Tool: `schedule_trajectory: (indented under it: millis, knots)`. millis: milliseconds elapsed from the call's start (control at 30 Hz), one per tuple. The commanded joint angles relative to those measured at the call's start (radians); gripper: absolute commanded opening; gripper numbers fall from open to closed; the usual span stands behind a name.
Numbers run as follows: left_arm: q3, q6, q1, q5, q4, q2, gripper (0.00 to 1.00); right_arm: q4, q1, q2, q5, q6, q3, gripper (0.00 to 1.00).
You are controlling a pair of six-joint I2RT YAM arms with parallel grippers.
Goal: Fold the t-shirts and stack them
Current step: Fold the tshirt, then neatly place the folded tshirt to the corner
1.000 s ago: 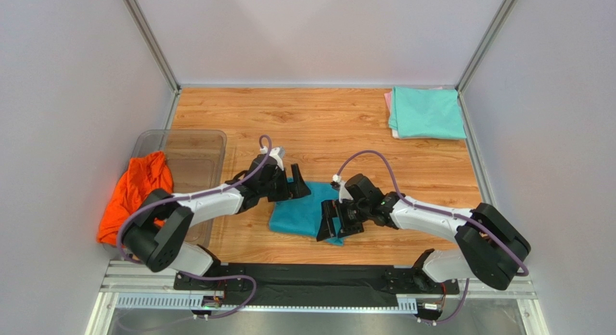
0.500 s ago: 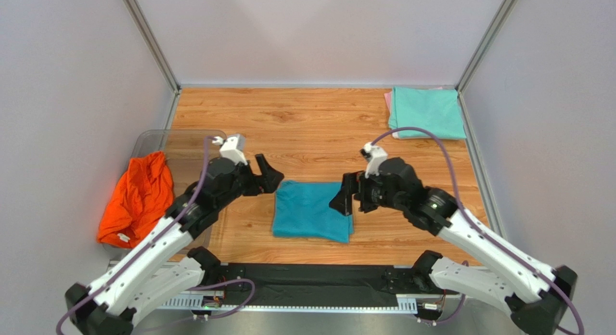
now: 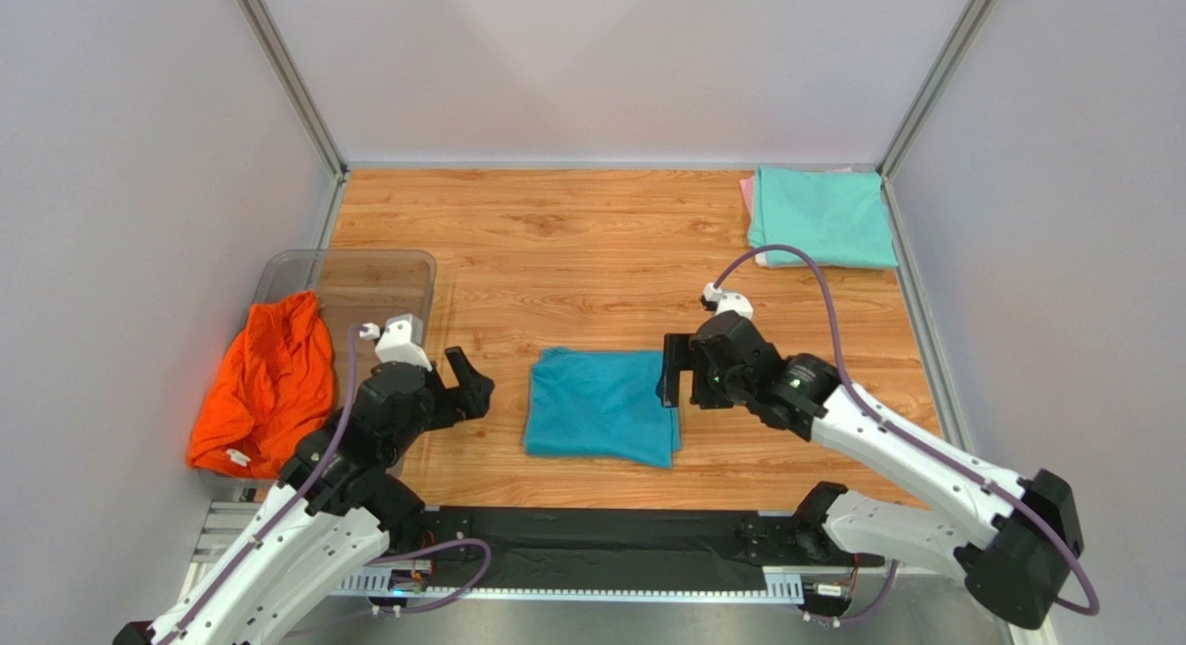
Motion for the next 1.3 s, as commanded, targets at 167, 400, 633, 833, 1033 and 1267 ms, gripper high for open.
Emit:
schedule_trajectory:
  millis: [167, 400, 633, 833, 1033, 1267]
  knots:
    - [-0.006, -0.011, 0.001, -0.009, 0.018, -0.047, 1.00, 0.133, -0.013, 0.282, 0.013, 0.108, 0.031, 0.92]
    - [-0.012, -0.011, -0.001, 0.009, 0.022, -0.042, 1.00, 0.216, -0.031, 0.463, -0.085, 0.128, 0.045, 0.78]
    - [-0.016, 0.000, -0.001, 0.022, 0.035, -0.039, 1.00, 0.259, -0.031, 0.550, -0.081, 0.130, 0.038, 0.69]
    - [-0.020, 0.000, -0.001, 0.006, 0.033, -0.039, 1.00, 0.293, -0.031, 0.606, -0.096, 0.136, 0.022, 0.53]
    - [-0.019, -0.003, -0.001, -0.018, 0.024, -0.041, 1.00, 0.305, -0.031, 0.684, -0.079, 0.095, 0.042, 0.28]
    - [-0.016, -0.031, -0.001, -0.034, -0.011, -0.044, 1.00, 0.297, -0.062, 0.718, -0.062, -0.068, 0.117, 0.00]
